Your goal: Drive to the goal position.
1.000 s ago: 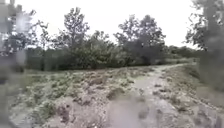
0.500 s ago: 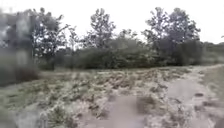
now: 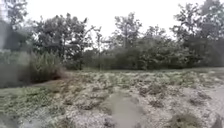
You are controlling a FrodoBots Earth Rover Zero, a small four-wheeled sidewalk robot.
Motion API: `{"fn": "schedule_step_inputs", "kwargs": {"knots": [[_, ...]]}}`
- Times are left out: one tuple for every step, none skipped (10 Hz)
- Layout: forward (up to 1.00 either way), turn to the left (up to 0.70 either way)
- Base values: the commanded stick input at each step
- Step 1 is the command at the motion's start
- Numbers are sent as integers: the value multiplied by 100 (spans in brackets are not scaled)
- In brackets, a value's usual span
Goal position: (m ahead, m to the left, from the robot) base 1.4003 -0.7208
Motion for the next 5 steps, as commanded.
{"fn": "schedule_step_inputs", "kwargs": {"knots": [[70,0],[70,0],[70,0],[70,0],[70,0]]}}
